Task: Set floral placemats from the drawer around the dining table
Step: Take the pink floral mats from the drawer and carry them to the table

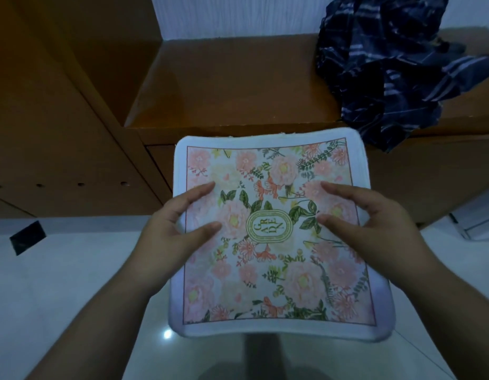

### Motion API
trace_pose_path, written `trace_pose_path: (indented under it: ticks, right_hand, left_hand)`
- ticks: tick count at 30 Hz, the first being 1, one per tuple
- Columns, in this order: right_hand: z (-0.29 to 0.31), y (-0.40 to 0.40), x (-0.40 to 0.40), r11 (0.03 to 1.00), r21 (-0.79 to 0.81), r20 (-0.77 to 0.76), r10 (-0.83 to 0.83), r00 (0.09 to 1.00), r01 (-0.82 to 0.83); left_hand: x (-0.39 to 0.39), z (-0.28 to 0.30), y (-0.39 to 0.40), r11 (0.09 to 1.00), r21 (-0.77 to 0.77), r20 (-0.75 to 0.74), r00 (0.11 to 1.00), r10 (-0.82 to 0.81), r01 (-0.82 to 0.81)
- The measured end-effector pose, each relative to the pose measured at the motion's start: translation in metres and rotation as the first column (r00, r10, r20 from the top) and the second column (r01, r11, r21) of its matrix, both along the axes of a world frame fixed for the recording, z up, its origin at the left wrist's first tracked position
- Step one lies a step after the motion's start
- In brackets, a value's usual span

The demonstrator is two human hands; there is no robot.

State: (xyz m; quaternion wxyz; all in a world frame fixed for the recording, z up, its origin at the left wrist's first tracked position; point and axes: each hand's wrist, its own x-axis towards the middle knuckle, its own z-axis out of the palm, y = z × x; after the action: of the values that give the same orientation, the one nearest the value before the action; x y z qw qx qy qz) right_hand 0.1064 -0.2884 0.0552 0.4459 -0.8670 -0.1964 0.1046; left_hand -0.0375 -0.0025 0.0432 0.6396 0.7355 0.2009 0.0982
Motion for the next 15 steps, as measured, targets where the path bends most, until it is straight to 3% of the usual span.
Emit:
trace_pose_path:
  ticks: [7, 15]
  right_hand:
    - [0.000, 0.004, 0.002, 1.000, -0.004, -0.009, -0.027, 1.000, 0.027]
    - [0.030, 0.010, -0.007, 0.997, -0.065, -0.035, -0.045, 0.998, 0.042]
  left_hand:
    - [0.003, 0.003, 0.002, 0.988, 0.154, -0.013, 1.000, 0.006, -0.004]
    - [0.003, 0.034, -0.006, 0.953, 0.302, -0.139, 0.989, 0.041, 0.003]
